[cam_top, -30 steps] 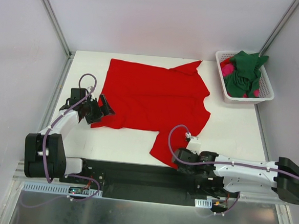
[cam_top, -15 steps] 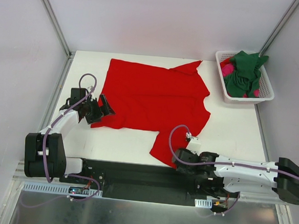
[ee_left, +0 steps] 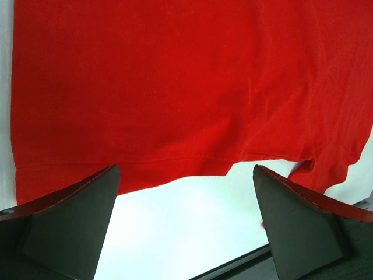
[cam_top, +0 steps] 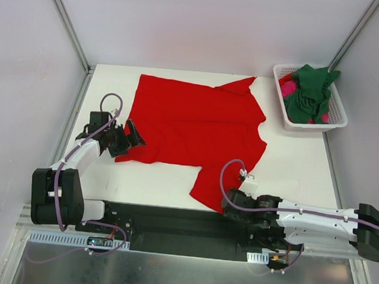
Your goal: Fold and stack the t-shirts
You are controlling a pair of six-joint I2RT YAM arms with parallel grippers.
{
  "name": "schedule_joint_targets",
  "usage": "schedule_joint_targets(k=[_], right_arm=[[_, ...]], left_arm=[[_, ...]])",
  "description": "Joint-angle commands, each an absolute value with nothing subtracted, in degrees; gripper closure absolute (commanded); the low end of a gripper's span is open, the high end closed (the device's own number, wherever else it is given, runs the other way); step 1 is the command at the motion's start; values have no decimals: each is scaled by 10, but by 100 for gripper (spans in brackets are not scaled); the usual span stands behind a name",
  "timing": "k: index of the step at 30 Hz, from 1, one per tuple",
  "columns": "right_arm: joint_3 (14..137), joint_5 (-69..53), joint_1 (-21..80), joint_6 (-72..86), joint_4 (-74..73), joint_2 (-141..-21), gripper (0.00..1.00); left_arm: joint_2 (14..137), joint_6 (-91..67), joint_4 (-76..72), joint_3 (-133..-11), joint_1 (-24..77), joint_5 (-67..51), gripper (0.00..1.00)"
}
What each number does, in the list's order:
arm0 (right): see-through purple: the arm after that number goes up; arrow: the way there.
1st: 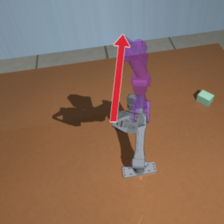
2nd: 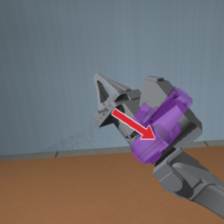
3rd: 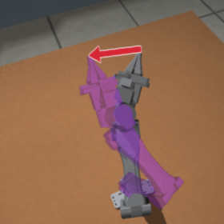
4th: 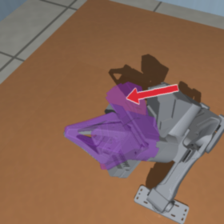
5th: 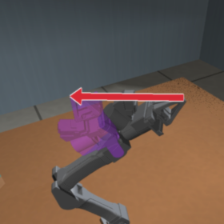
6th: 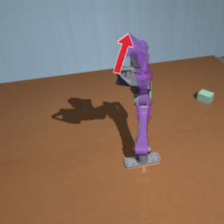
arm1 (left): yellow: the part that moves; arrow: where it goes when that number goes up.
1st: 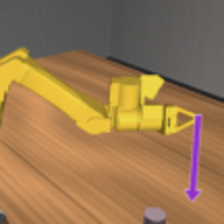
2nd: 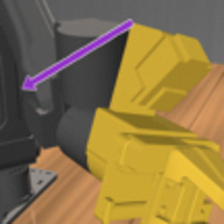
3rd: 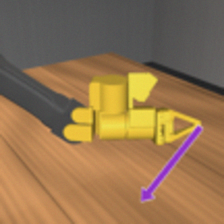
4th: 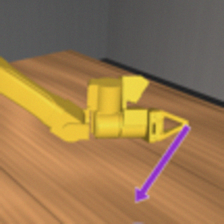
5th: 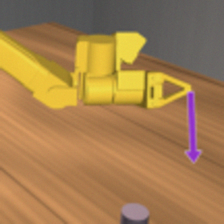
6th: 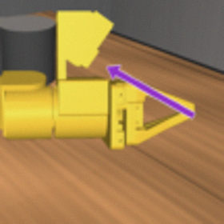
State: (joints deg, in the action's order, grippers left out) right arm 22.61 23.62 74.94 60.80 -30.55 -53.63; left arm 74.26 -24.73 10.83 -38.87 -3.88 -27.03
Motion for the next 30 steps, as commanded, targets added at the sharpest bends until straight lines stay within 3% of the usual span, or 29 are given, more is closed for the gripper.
schedule_joint_targets(k=[1,11,20,30], right_arm=[[203,236,751,631,-301,-535,64],[210,222,751,626,-291,-564,70],[208,222,751,628,-290,-563,98],[233,237,751,606,-310,-574,99]], left_arm=[[745,-244,100,-407,-47,-284,2],[743,-243,99,-404,-47,-281,2],[742,-243,100,-403,-47,-281,2],[716,-212,171,-432,-47,-226,1]])
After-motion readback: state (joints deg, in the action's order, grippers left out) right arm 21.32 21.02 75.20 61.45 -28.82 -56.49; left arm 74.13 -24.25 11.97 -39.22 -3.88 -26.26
